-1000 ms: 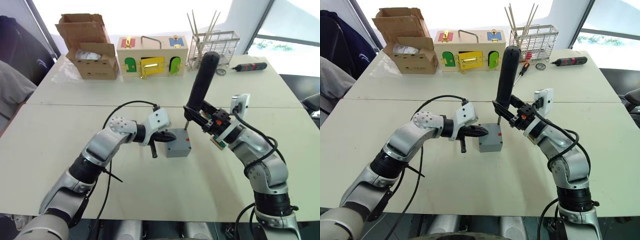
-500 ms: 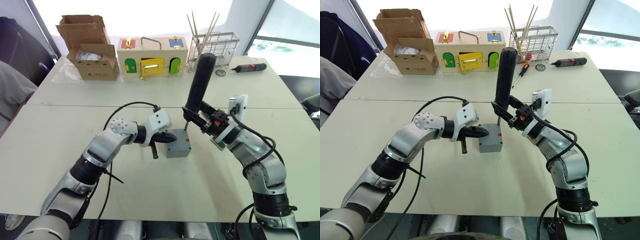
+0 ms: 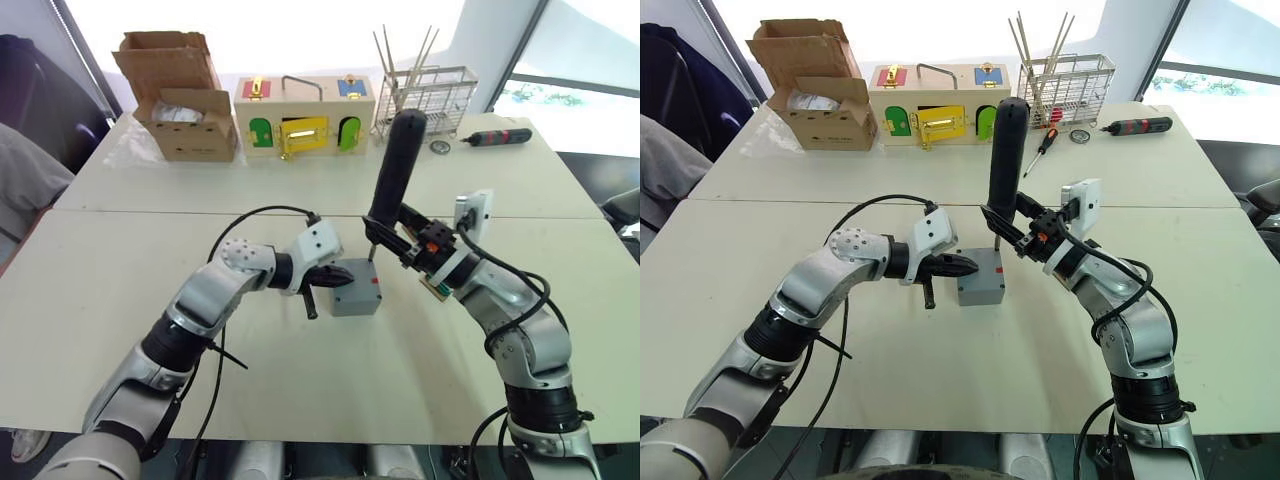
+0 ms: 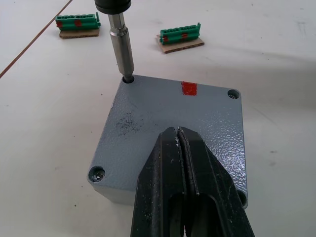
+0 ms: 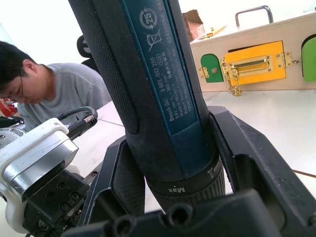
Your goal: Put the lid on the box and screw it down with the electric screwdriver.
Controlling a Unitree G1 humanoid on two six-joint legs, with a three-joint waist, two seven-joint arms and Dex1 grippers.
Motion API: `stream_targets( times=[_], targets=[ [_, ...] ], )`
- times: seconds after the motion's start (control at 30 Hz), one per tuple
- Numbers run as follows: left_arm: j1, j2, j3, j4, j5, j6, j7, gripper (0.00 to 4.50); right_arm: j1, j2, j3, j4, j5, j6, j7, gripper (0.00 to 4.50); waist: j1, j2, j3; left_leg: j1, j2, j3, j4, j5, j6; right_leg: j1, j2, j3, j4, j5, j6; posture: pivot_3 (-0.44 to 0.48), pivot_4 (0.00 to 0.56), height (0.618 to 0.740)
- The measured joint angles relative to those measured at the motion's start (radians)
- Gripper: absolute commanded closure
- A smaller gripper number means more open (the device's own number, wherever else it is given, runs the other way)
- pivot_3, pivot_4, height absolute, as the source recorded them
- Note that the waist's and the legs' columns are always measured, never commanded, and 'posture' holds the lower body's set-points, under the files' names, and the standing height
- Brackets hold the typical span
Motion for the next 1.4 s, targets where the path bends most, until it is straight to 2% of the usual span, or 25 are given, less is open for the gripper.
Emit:
stream_targets(
  times=[1.1,1.4],
  targets=[
    [0.003,-0.002,0.003,0.003,0.0,-0.001,0.004,4.5,0.014,0.004,0.012,0.0,-0.015,-0.019,0.002,2.74,0.0,-0.001,-0.001,0.002,0.0,0.0,-0.004,0.0,0.0,0.0,-0.004,0.001,-0.002,0.0,-0.001,0.0,0.15,0.74],
    [0.005,-0.002,0.002,0.003,0.0,-0.001,0.004,4.5,0.016,0.004,0.027,0.001,-0.023,-0.033,0.003,2.74,-0.001,-0.004,-0.005,0.003,0.001,0.001,-0.01,0.001,-0.003,0.002,-0.003,0.001,-0.01,0.0,-0.001,0.0,0.15,0.74]
  ],
)
